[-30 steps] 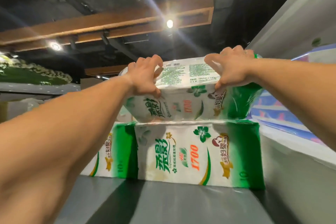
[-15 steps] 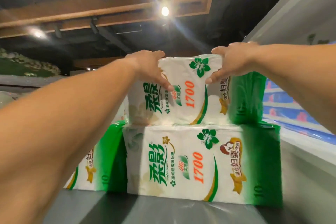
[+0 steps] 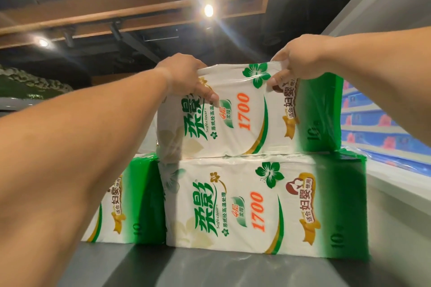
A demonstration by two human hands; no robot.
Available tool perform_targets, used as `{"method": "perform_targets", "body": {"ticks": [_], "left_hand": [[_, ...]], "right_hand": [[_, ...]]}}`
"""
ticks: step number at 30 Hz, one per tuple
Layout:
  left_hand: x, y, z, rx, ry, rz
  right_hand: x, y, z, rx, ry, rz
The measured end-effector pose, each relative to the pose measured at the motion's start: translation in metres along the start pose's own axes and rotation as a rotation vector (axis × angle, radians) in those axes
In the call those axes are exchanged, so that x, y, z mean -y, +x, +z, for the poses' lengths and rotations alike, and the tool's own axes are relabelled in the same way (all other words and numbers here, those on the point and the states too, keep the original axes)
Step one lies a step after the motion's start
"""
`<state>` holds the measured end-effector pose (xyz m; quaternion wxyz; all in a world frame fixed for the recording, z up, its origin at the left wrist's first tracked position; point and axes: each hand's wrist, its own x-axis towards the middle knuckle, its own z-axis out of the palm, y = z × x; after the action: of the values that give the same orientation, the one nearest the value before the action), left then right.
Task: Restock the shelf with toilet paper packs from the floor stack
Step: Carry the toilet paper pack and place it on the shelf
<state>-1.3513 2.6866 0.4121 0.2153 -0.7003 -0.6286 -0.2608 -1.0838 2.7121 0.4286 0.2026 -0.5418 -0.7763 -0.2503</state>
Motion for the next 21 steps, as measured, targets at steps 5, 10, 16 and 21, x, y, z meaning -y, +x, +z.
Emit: {"method": "perform_targets", "body": {"ticks": [5, 10, 16, 21], "left_hand": [[0.008, 0.003, 0.006, -0.045, -0.072, 0.000], [0.008, 0.004, 0.004, -0.025, -0.111, 0.035], [-0.002, 0.006, -0.001, 0.017, -0.047, 0.065], [-0.004, 0.007, 0.007, -0.059, 0.119, 0.048]], "right_hand": [[0.003, 0.000, 0.003, -0.080, -0.033, 0.000], [0.000, -0.005, -0.002, -0.079, -0.025, -0.013], [-0.012, -0.015, 0.006, -0.048, 0.055, 0.020], [-0.005, -0.007, 0.025, -0.074, -0.036, 0.151]]}}
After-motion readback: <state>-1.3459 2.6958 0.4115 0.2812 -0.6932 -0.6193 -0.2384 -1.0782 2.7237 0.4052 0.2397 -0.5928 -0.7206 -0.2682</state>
